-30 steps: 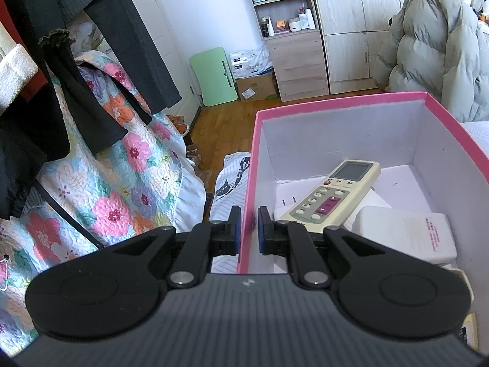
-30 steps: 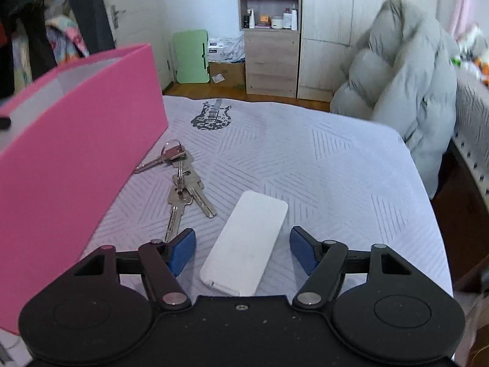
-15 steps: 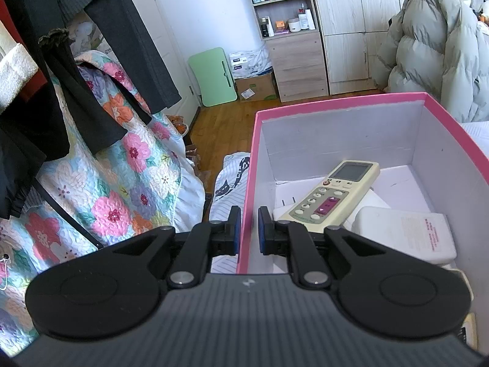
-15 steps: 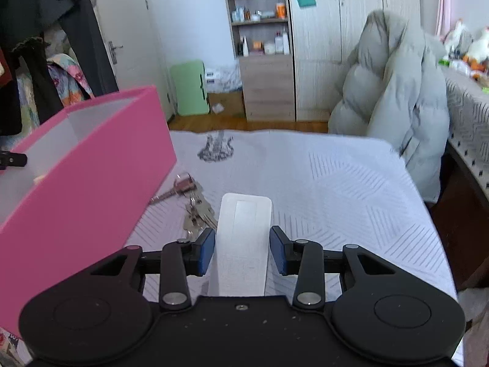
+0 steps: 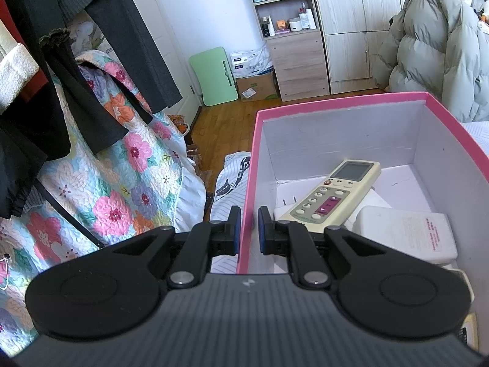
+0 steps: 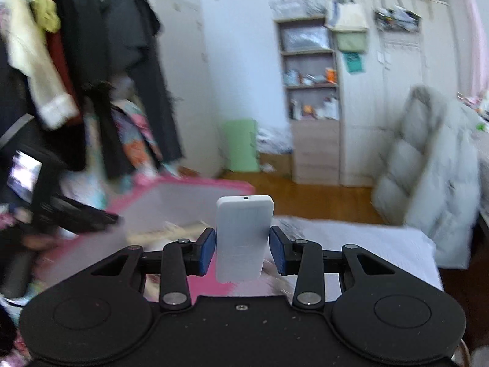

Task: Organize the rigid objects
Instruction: 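Carry the power bank into the pink box and release it, then move the right tool to the bunch of keys and grasp them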

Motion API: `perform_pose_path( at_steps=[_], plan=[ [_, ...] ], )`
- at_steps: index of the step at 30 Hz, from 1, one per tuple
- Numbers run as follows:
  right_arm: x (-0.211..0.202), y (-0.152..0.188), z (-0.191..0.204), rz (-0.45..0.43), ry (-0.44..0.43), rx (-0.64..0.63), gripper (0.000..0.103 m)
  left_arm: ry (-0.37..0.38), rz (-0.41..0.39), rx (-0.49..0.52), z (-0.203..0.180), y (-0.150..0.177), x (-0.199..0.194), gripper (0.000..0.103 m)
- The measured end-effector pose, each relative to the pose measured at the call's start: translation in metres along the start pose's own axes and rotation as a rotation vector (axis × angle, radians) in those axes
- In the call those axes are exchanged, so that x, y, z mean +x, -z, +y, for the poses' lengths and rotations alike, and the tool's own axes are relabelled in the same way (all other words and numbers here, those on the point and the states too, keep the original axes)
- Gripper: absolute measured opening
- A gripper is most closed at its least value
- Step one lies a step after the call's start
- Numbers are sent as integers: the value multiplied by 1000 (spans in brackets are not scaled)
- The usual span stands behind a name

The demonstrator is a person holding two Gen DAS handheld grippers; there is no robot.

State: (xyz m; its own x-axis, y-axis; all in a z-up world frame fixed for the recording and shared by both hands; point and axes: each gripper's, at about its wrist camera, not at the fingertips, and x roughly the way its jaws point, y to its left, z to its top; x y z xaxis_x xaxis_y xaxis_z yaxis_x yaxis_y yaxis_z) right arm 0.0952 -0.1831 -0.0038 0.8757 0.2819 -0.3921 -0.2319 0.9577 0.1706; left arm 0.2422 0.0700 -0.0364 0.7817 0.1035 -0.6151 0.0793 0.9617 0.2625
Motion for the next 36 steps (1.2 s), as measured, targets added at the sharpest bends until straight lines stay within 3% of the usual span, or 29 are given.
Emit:
perform_pose_path(
  at_steps=[3, 8, 14, 21, 24, 30, 33, 36],
  plan=[
    [-4, -12, 16, 15, -132, -10, 44, 0, 0, 1, -1, 0, 0, 11],
    [29, -20, 46, 192, -312, -19, 44, 2, -1, -4, 1, -1, 1, 11],
    [76, -1, 71, 369, -342, -90, 44, 5, -1, -21, 5, -1, 1, 11],
    [114, 17, 97, 474, -315, -259, 46, 4, -4, -6, 2, -1, 0, 11],
    [111, 14, 97, 441, -338, -243, 53, 3, -2, -4, 1, -1, 0, 11],
    [69, -4, 61, 275, -367, -136, 58, 1, -2, -2, 0, 0, 1, 11],
    [45, -8, 34, 192, -298, -89, 65, 0, -2, -2, 0, 0, 1, 11],
    [36, -1, 7, 210, -205, -95, 65, -2, -1, 0, 0, 0, 1, 11]
  ],
)
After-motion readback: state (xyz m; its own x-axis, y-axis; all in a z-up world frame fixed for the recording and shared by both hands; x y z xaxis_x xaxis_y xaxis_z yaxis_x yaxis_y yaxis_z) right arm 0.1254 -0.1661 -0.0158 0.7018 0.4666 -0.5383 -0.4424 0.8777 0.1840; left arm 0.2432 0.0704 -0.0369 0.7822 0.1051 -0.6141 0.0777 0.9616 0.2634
